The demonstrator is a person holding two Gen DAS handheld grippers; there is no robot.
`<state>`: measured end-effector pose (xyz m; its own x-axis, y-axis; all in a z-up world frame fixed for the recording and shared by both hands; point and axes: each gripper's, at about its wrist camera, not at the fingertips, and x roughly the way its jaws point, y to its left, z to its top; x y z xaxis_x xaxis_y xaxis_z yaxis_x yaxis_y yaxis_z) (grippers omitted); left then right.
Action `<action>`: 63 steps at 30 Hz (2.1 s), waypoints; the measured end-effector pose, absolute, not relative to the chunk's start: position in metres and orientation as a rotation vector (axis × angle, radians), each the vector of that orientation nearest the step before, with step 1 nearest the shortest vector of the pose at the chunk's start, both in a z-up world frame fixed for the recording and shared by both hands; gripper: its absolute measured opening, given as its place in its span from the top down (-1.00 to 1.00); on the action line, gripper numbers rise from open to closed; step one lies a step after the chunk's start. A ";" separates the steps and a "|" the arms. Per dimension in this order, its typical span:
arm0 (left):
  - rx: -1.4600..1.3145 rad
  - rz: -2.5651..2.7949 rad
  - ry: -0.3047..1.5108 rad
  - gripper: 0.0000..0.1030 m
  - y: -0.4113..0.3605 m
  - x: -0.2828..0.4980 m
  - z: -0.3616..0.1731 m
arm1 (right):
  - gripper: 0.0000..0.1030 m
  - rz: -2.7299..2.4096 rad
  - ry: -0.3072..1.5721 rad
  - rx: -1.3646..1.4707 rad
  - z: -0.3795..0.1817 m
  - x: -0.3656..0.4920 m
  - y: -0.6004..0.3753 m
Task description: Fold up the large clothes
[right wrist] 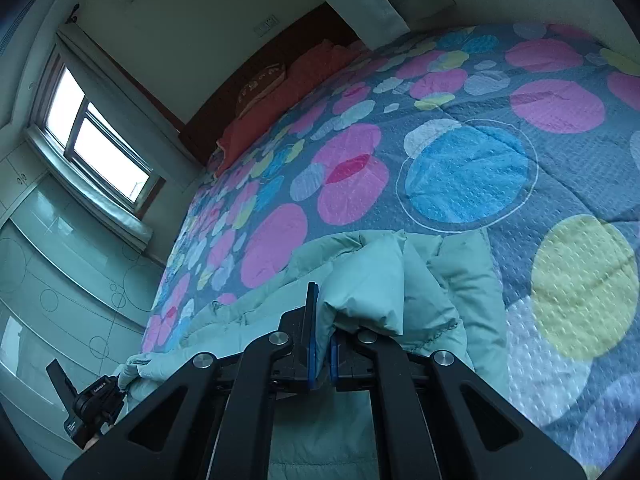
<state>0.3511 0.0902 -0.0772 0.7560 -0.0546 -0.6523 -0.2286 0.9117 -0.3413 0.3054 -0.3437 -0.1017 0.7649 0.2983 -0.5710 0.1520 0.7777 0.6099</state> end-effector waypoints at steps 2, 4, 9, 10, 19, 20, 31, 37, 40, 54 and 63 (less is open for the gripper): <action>-0.397 0.106 0.737 0.96 0.088 0.367 -0.089 | 0.92 0.070 0.732 0.676 -0.113 0.321 -0.343; -0.380 0.112 0.754 0.96 0.086 0.382 -0.099 | 0.92 0.057 0.750 0.659 -0.122 0.334 -0.342; -0.367 0.124 0.777 0.96 0.084 0.405 -0.114 | 0.92 0.045 0.770 0.630 -0.131 0.355 -0.341; -0.368 0.123 0.776 0.96 0.084 0.408 -0.114 | 0.92 0.045 0.771 0.626 -0.131 0.359 -0.341; -0.338 0.096 0.774 0.54 0.079 0.430 -0.106 | 0.66 0.061 0.794 0.617 -0.127 0.384 -0.340; -0.322 0.087 0.757 0.15 0.077 0.428 -0.102 | 0.36 0.078 0.780 0.619 -0.123 0.382 -0.341; -0.100 0.066 0.695 -0.30 0.047 0.415 -0.079 | -0.20 0.064 0.738 0.430 -0.093 0.377 -0.319; -0.032 0.102 0.795 -0.28 0.041 0.444 -0.108 | -0.18 0.050 0.844 0.240 -0.116 0.412 -0.284; -0.016 0.118 0.849 -0.28 0.042 0.453 -0.126 | -0.18 0.025 0.894 0.142 -0.133 0.422 -0.271; -0.053 0.117 0.818 -0.22 0.049 0.430 -0.106 | -0.18 -0.026 0.879 0.174 -0.126 0.407 -0.285; -0.025 0.140 0.923 -0.28 0.062 0.437 -0.139 | -0.20 -0.109 0.965 0.150 -0.150 0.405 -0.310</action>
